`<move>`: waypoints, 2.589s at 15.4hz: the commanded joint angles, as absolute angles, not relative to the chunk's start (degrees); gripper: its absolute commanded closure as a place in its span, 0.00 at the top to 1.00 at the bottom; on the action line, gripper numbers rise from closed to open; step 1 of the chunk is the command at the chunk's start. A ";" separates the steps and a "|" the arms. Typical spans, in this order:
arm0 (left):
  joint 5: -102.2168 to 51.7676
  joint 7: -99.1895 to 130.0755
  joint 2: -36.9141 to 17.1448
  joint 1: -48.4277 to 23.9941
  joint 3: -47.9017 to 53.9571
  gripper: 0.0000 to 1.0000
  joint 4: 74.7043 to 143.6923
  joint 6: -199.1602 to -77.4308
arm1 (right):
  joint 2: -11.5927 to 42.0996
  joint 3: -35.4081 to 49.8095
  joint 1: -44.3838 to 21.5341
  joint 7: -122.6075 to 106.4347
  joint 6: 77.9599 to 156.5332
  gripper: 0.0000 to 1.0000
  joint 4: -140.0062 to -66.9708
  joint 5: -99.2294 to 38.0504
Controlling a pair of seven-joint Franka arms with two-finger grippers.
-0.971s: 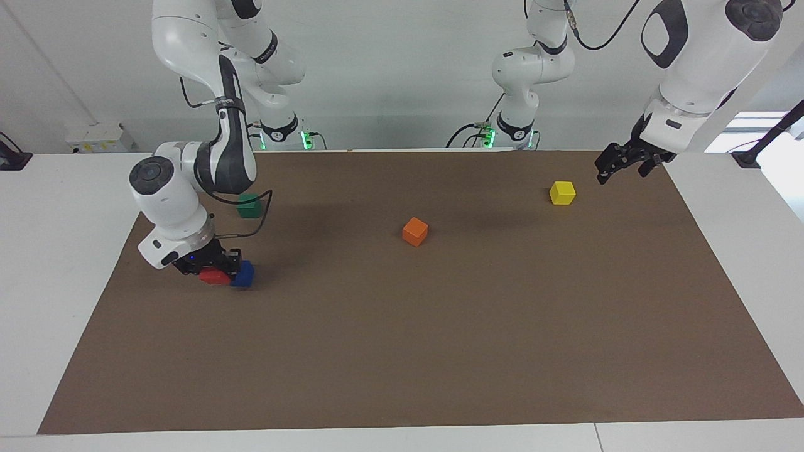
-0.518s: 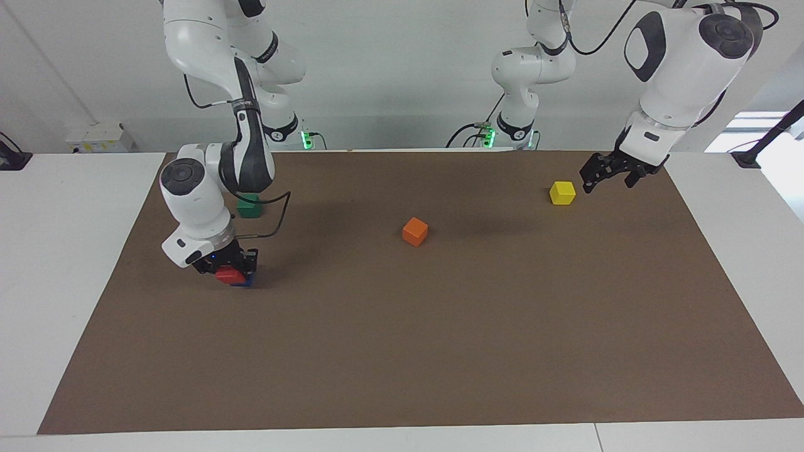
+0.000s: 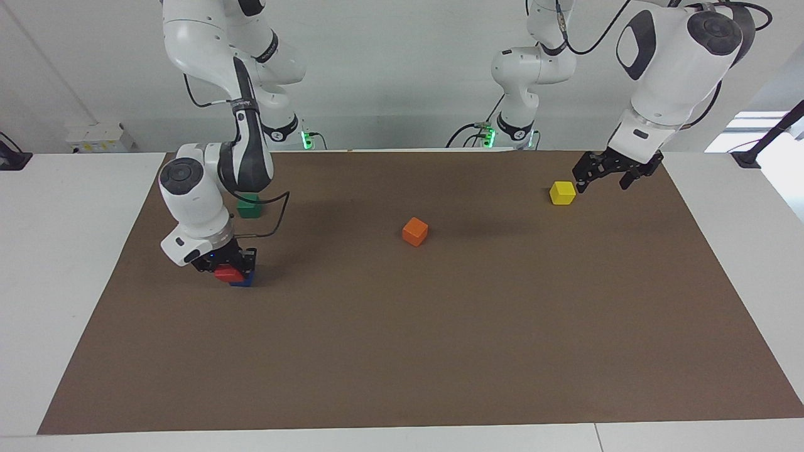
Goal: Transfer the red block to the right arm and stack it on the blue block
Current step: 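Lower the red cube onto the blue cube with the right gripper, then open the right gripper and lift it away from the stack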
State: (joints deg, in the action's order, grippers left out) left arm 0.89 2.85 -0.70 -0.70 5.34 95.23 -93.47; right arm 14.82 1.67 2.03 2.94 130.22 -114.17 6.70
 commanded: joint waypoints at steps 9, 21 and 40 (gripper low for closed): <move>-0.44 0.09 -0.62 -3.77 0.10 1.00 95.36 -97.12 | 13.10 2.29 2.72 10.98 129.81 0.00 -116.02 7.82; -0.44 0.09 -1.23 -3.96 -1.14 1.00 94.48 -96.50 | 13.27 2.29 2.81 10.28 129.55 1.00 -116.02 7.73; -0.44 0.09 0.00 -3.96 -1.05 1.00 95.27 -96.42 | 5.55 4.75 2.64 10.46 105.30 1.00 -97.73 1.49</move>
